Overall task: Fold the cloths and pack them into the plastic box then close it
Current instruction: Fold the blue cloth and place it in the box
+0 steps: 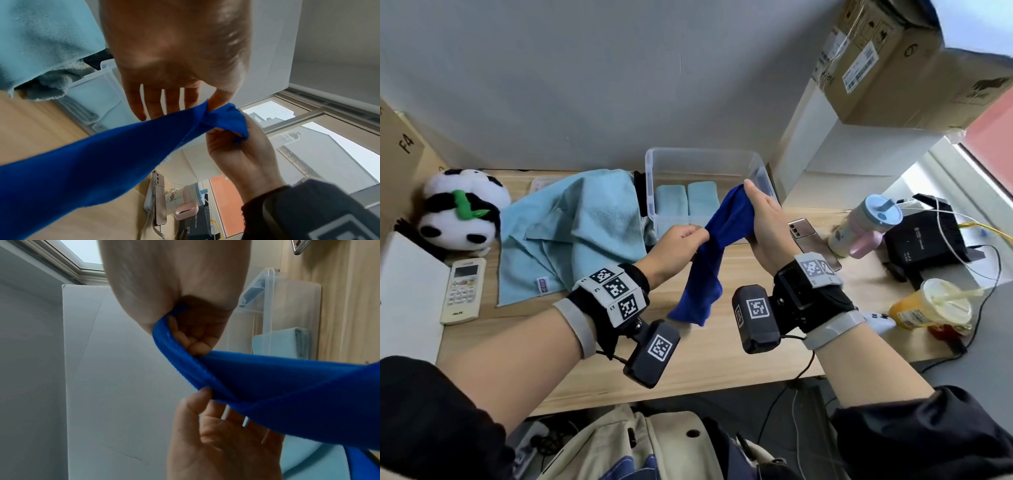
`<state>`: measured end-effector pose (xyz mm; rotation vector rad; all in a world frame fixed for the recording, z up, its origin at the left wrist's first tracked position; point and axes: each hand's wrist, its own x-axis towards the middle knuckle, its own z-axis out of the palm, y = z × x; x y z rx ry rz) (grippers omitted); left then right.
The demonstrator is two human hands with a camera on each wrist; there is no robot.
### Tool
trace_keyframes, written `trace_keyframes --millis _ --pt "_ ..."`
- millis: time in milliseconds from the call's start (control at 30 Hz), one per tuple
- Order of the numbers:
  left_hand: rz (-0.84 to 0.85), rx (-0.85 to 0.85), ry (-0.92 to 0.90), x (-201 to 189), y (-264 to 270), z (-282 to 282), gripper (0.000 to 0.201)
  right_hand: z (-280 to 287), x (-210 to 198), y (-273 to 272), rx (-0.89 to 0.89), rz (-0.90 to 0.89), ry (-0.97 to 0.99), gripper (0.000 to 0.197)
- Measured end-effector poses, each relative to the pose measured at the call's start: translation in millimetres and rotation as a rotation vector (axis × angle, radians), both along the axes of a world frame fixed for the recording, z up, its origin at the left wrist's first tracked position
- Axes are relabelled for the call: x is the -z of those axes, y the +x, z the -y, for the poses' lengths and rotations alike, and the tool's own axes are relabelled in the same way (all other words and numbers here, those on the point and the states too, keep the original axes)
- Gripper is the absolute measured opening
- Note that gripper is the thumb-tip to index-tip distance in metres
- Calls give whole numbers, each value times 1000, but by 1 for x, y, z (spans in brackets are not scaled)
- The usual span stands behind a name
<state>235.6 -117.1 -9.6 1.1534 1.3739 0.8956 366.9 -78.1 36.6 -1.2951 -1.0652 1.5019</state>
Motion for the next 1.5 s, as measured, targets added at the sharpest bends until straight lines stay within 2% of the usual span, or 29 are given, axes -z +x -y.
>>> trace_keyframes --millis 133,200,267,400,500,567,633,700,733,867,933,1100,1167,1267,1400,1500 --pt "-184 0 5 13 -9 -5 21 -1 -1 0 -14 -12 -21 28" --pt "-213 -10 -13 19 -14 -7 14 -2 -4 0 -14 -47 -63 26" --pt "-238 -7 -18 27 -19 -8 19 -5 -6 1 -21 -70 -82 28" --pt "-214 -59 1 43 -34 -10 27 -13 -12 10 -90 -65 -66 38" --pt "-135 -186 -45 55 -47 -13 23 -19 -12 23 -236 -57 -16 37" --pt "-123 -274 -81 62 -58 -17 19 -23 -11 33 -357 25 -6 39" --pt "-151 -333 -95 67 -69 -19 5 -28 -11 45 -422 119 -47 40" --pt "-171 -383 -85 67 -79 -21 12 -34 -12 56 -446 211 -88 35" --pt "-172 -391 -77 66 -84 -22 16 -37 -11 61 -449 301 -100 32" --pt "-203 -347 -55 57 -95 -26 19 -47 0 75 -404 842 -65 12" --pt "-199 -364 -39 54 -98 -28 18 -50 10 79 -342 897 2 9" --pt "-94 -432 4 44 -97 -38 21 -55 33 86 -68 772 152 12" --pt "-44 -433 27 37 -93 -44 17 -55 35 85 32 666 208 16" --pt "46 -432 89 22 -87 -53 9 -54 31 85 148 551 284 10" --pt "197 -398 126 11 -85 -57 14 -51 33 91 242 360 297 15" --pt "300 -365 59 25 -83 -48 14 -43 50 98 215 278 248 21"
